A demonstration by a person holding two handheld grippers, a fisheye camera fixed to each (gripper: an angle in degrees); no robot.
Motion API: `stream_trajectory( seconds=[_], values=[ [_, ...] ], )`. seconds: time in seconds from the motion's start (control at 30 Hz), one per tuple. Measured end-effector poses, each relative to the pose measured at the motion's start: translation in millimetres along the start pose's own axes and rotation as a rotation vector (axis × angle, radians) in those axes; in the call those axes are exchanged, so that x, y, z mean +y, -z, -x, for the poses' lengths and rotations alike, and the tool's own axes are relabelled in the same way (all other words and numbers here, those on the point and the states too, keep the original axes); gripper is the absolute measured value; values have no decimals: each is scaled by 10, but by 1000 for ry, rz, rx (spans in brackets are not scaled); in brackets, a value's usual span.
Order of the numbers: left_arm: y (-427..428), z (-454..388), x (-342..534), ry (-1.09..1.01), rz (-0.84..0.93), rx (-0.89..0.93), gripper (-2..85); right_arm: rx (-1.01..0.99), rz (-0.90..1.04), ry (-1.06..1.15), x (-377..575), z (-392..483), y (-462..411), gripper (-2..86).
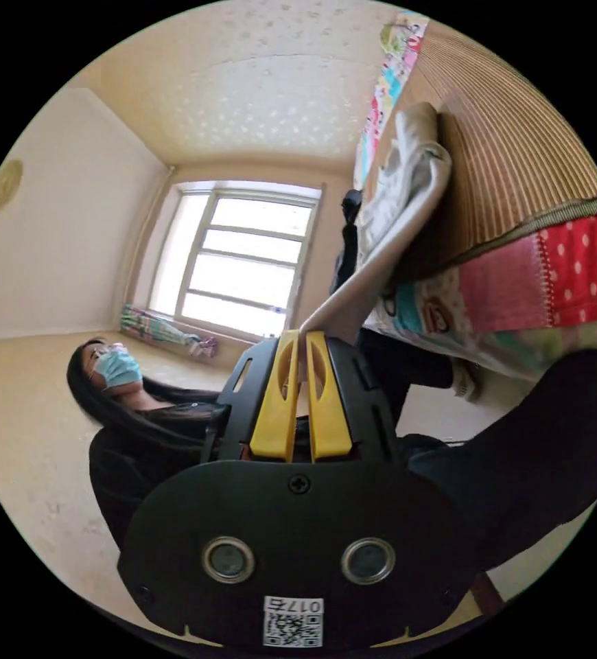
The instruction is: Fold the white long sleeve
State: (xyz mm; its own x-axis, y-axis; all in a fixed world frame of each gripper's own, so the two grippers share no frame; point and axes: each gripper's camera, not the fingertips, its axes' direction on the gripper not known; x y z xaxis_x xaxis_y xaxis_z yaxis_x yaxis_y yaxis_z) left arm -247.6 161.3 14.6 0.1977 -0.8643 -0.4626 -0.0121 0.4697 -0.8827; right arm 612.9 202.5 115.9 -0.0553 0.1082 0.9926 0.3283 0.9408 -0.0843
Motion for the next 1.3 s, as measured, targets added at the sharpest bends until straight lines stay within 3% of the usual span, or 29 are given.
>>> stream_trajectory(
  seconds=[0.07, 0.13, 0.23, 0.33, 0.47, 0.6, 0.67, 0.77, 0.8, 0.87, 0.93, 1.13, 1.3],
  values=[
    [17, -366, 43, -74, -55, 129, 41, -48, -27, 132, 59, 477, 29, 25],
    [24, -596, -17, -111, -109, 138, 41, -32, -67, 159, 8, 727, 33, 25],
    [35, -752, -354, -66, -217, 81, 43, 88, -138, 16, -366, 810, 16, 27],
    [39, -723, -1016, -29, -345, -26, 49, 240, -199, 12, -1119, 815, -136, 33],
    [141, -572, -1981, -47, -535, -229, 108, 257, -336, -27, -2210, 561, -447, 59],
    [170, -700, -1992, -135, -589, -437, 129, 417, -464, 44, -2216, 712, -757, 32],
    [76, -530, -1754, -88, -554, -620, 145, 634, -447, 144, -1913, 782, -1185, 16],
    [-35, -53, -1329, 27, -507, -707, 162, 900, -376, 289, -1505, 571, -1839, 8],
    [-50, 49, -1229, 54, -509, -711, 163, 946, -339, 332, -1449, 500, -1974, 8],
    [-94, 396, -891, 143, -537, -707, 167, 1207, -68, 447, -1338, 83, -2513, 5],
    [-107, 582, -733, 189, -567, -674, 168, 1503, 35, 359, -1291, -367, -2727, 4],
    [-237, 934, -702, 265, -560, -601, 159, 1369, -260, 303, -976, -610, -2637, 3],
    [-232, 937, -679, 201, -701, -454, 66, 1477, -244, 392, -909, -599, -2836, 3]
  ],
)
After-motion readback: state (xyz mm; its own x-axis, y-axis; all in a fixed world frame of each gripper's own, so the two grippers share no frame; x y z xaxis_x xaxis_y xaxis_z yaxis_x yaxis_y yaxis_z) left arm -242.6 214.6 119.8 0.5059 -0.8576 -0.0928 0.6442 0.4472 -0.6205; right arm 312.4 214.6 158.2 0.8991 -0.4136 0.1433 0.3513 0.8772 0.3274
